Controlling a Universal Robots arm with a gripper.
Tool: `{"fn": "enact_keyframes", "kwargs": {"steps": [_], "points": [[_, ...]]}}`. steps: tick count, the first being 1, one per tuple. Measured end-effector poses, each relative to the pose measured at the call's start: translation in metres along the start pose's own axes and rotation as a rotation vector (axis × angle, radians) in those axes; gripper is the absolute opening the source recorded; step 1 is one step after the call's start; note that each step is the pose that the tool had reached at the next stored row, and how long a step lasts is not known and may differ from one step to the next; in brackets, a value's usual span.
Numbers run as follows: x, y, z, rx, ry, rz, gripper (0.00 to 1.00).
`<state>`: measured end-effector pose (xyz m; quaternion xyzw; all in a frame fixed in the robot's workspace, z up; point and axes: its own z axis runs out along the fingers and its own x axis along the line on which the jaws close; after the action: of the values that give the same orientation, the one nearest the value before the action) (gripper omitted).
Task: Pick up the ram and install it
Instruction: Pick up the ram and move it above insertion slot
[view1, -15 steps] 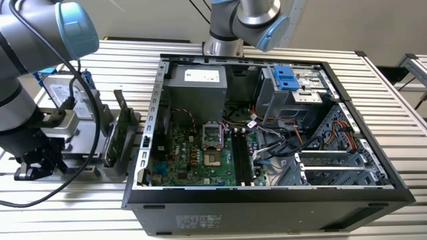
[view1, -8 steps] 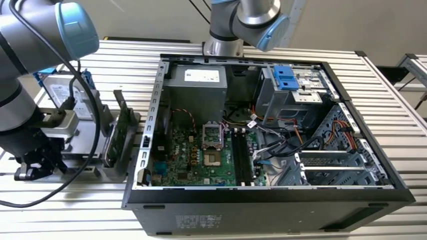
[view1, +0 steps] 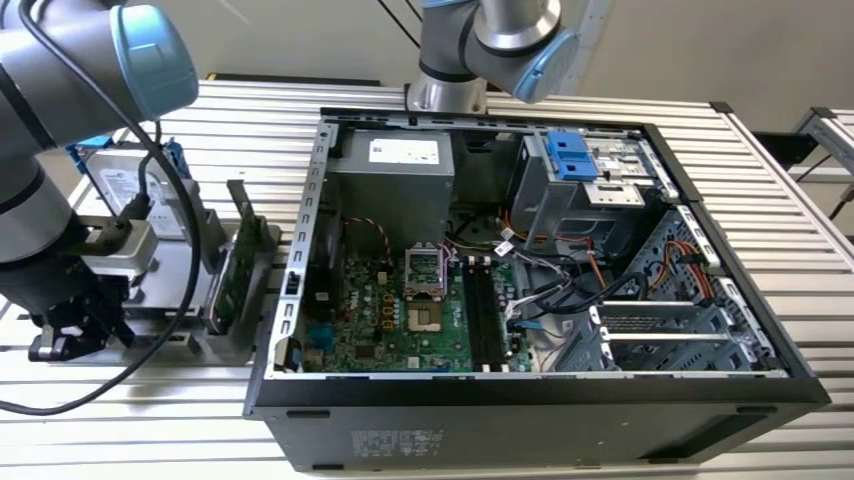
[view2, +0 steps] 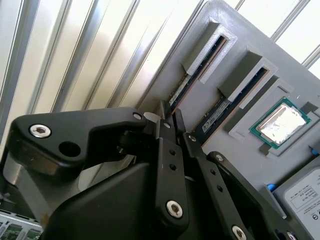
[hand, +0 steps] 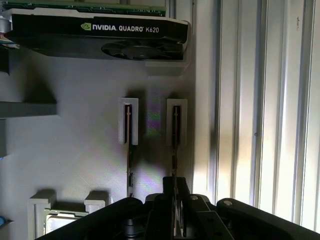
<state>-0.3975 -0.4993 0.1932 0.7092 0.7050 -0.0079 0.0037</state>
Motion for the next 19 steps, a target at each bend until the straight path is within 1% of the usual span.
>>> {"fn": "enact_keyframes", "kwargs": {"steps": [7,9,19], "points": [[0.0000,0.0000,0.0000,0.0000,0.0001,0.000,0.00],[0.0000,0.0000,-0.0008,-0.0005,0.0005,0.000,0.00],[-0.0003,-0.0001,-0.0153,0.0001,0.0002,0.000,0.00]]}}
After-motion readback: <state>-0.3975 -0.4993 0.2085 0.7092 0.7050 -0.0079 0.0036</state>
